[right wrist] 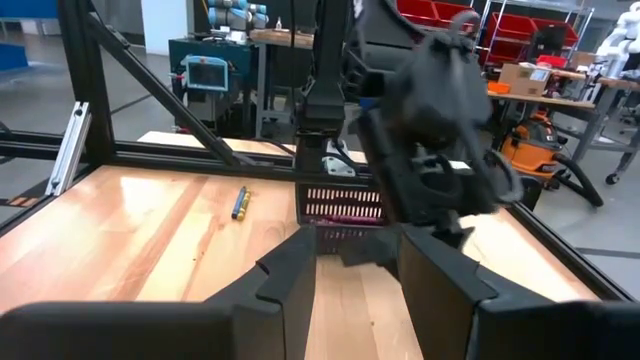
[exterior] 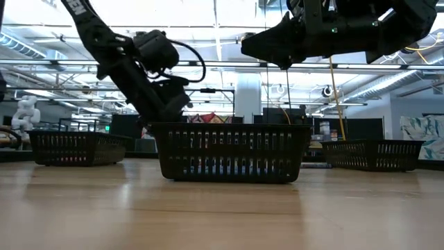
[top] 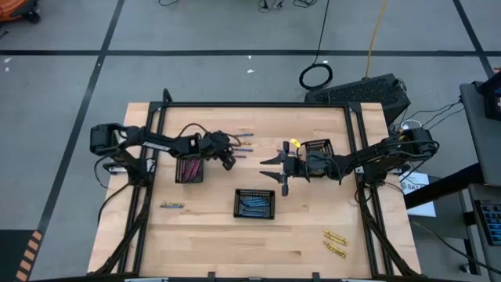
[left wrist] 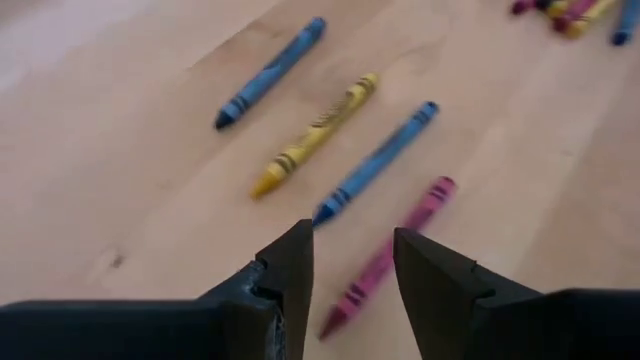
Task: Sort crayons
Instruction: Put the blue crayon into the center black basket
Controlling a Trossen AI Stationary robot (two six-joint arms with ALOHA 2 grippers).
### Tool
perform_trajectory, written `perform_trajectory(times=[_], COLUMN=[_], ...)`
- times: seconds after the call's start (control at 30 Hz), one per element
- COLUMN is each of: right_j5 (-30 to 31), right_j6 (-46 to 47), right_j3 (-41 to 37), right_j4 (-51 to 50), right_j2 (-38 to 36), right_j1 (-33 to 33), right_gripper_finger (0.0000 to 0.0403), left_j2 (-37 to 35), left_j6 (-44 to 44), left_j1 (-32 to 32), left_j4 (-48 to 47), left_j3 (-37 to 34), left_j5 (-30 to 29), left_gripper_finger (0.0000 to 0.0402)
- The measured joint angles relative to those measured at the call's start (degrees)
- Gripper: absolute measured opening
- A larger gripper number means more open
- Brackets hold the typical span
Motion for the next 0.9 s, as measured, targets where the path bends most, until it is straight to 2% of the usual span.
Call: perform_trajectory(times=[0.27,0.63,0.77,0.9], right_j5=[0.0,0.0,-0.1,-0.2], right_j6=[0.1,0.2,0.2,0.2], right_j3=[0.0,0.0,0.0,0.0], right_j4=[0.0,0.0,0.0,0.0], right_j2=[0.0,0.0,0.0,0.0], right_j1=[0.0,0.0,0.0,0.0], right_gripper_finger=[0.0125,0.0125,0.0125,0.0125], left_j2=[5.4,11.1,11.6,11.7], left_j6=[10.1,17.6,18.1,20.0], left_j1=[2.7,3.0,3.0,3.0], left_j4=[3.8,5.5,6.4,7.7], left_j3=[3.7,6.1,6.1,6.1], left_j5=[6.4,6.5,3.4,3.0], left_gripper_finger=[0.0117,0.0091,0.009,0.009])
